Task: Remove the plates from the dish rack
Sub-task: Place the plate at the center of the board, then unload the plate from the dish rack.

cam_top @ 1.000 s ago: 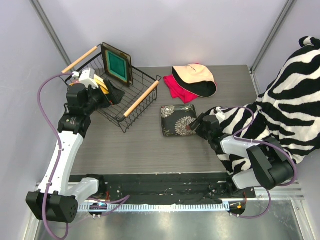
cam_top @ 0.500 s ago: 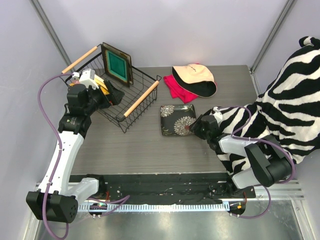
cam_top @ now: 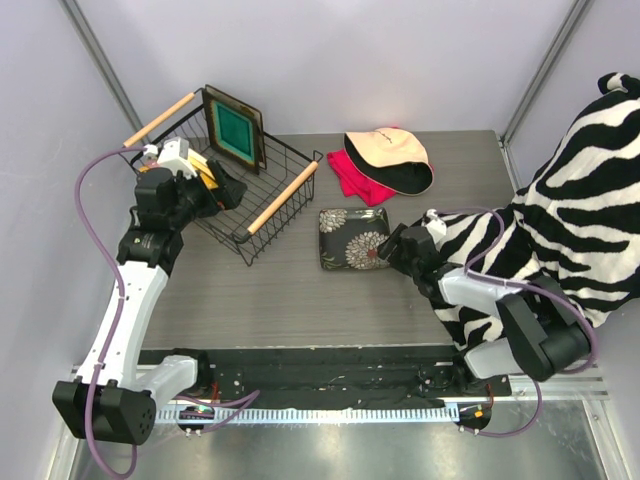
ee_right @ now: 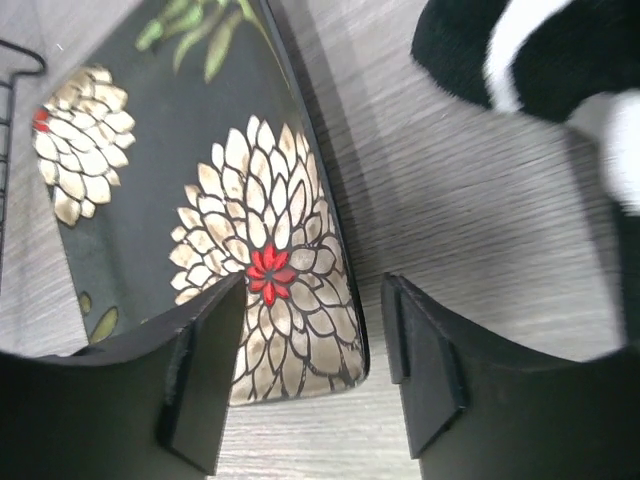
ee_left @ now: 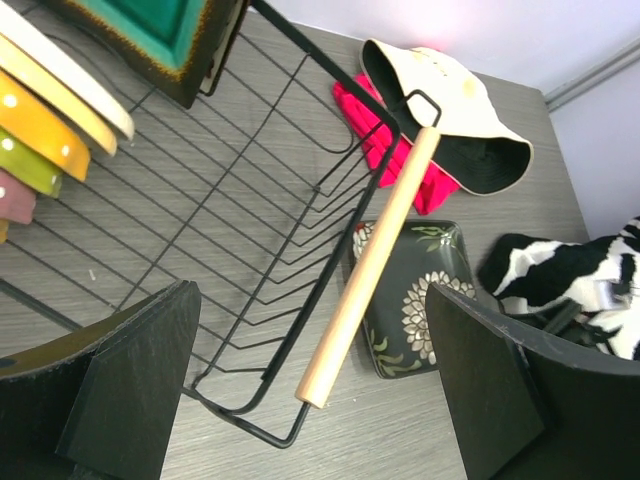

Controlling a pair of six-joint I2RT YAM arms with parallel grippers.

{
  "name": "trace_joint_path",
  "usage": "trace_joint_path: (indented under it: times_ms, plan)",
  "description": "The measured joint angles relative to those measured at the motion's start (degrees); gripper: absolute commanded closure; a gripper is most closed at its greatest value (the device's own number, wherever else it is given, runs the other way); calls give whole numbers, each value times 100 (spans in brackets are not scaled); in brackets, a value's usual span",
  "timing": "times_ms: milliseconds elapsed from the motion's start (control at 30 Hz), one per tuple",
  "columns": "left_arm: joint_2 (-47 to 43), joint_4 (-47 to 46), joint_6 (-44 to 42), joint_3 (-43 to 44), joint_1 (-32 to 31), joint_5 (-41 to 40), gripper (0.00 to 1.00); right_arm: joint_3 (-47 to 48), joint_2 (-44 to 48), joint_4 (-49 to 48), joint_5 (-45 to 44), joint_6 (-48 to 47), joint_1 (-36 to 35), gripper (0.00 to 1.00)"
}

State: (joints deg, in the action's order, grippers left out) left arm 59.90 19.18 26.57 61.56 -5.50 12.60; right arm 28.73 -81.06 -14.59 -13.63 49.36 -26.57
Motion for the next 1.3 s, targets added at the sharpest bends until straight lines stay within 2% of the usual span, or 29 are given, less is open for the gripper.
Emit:
trace_joint_path:
  times_ms: [100, 200, 400, 533, 733, 900, 1067, 1300]
  plan:
    - [116, 2, 9, 17, 0, -162, 0, 0, 514, 317, -197, -164, 11, 25]
    - [389, 70, 50, 155, 2, -337, 0, 4, 1211, 542, -273, -426, 129, 24]
    - [1115, 28, 350, 817, 2, -564, 2, 415, 2186, 846, 105, -1086, 855, 22]
    - [1864, -216, 662, 1471, 2, -723, 4, 1169, 2251, 1058, 529, -1523, 1237, 21]
    - [3156, -638, 1113, 2280, 4, -931, 10, 2105, 2273, 1119, 763, -1847, 1270, 20]
    - [4070, -748, 1453, 2911, 46, -890, 17, 2146, 2625, 1161, 732, -1912, 1270, 19]
    - [4970, -675, 1711, 3958, 170, -664, 21, 1845, 3132, 1075, 730, -1926, 1270, 19]
    - [5486, -498, 1825, 4662, 332, -590, 24, 1805, 2889, 1056, 719, -2013, 1270, 19]
